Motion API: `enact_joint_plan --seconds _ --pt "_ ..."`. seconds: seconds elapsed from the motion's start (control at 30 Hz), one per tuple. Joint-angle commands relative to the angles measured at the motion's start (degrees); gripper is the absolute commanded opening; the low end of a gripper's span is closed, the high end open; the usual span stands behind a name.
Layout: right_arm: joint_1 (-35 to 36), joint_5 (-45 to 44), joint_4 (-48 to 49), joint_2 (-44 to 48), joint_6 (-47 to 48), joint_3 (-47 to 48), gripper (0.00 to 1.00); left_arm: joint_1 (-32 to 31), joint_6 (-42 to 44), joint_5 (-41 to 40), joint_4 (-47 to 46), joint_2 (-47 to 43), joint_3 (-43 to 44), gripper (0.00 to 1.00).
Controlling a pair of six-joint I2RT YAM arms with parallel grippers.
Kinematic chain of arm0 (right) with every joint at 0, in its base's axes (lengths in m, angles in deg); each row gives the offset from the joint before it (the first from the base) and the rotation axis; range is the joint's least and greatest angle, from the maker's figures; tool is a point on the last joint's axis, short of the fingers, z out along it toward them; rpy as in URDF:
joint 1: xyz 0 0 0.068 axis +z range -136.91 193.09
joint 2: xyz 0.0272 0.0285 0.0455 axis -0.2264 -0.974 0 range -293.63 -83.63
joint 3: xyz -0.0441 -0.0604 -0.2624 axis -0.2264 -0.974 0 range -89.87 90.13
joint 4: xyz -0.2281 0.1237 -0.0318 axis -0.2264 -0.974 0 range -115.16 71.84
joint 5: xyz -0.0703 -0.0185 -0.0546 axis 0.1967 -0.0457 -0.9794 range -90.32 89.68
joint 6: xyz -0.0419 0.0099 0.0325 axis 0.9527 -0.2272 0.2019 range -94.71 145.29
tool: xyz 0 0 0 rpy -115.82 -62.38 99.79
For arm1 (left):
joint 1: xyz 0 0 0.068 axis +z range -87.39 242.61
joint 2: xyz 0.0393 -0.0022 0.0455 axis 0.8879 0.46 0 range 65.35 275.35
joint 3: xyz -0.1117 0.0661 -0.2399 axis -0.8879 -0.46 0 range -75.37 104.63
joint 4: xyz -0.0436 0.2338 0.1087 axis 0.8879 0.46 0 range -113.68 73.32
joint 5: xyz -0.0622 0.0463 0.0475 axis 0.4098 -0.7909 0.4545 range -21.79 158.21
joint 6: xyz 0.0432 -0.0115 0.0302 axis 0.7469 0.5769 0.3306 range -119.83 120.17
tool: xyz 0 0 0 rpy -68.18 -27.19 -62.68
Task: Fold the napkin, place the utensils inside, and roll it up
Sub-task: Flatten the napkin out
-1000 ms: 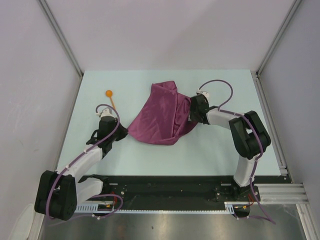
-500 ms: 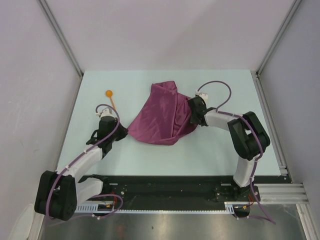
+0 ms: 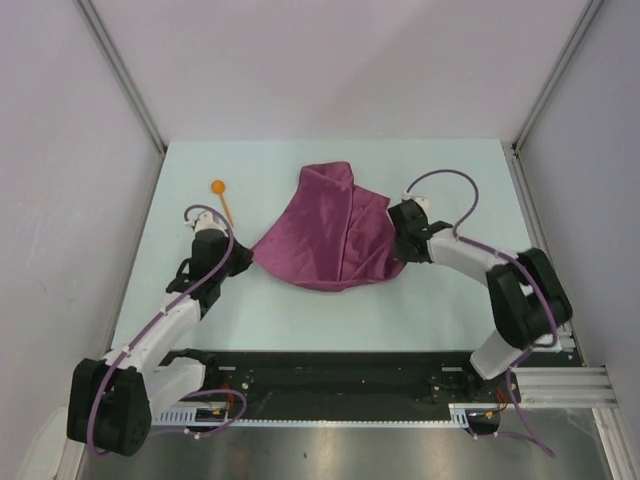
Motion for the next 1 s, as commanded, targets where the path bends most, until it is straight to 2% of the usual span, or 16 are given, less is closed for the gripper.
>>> enact_joint_plan --seconds 0.0,0.03,0.23,0.47,0.57,0.67,0.83,0.97 --pt "0.2 0.0 -7.0 14.8 2.3 1.2 0.0 0.6 0.3 -3.1 -0.6 -4.1 5.8 0.0" --pt "0.2 -0.3 -7.6 19.4 2.6 1.4 0.0 0.6 0.4 -3.4 -0.8 -4.7 6.4 0.0" --pt "0.2 -3.5 -14.4 33.0 5.3 9.3 0.0 0.6 3.0 -5.0 -0.6 -8.6 15.3 0.0" --pt "0.6 -3.8 -12.6 45.4 10.1 20.6 0.0 0.5 9.6 -5.6 1.7 -12.5 31.2 0.0" --pt "0.7 -3.1 -11.3 47.1 12.0 25.8 0.0 0.5 10.9 -4.0 2.9 -13.5 39.1 0.0" --pt "0.7 -2.3 -9.5 46.6 13.9 28.9 0.0 0.5 11.3 -2.4 3.3 -13.8 42.9 0.0" --pt "0.6 -4.2 -4.4 42.5 17.1 29.4 0.0 0.5 11.8 -0.8 3.3 -9.7 44.7 0.0" --pt "-0.6 -5.3 -1.9 35.6 18.9 29.3 0.0 0.5 12.2 0.6 3.2 -4.2 45.2 0.0"
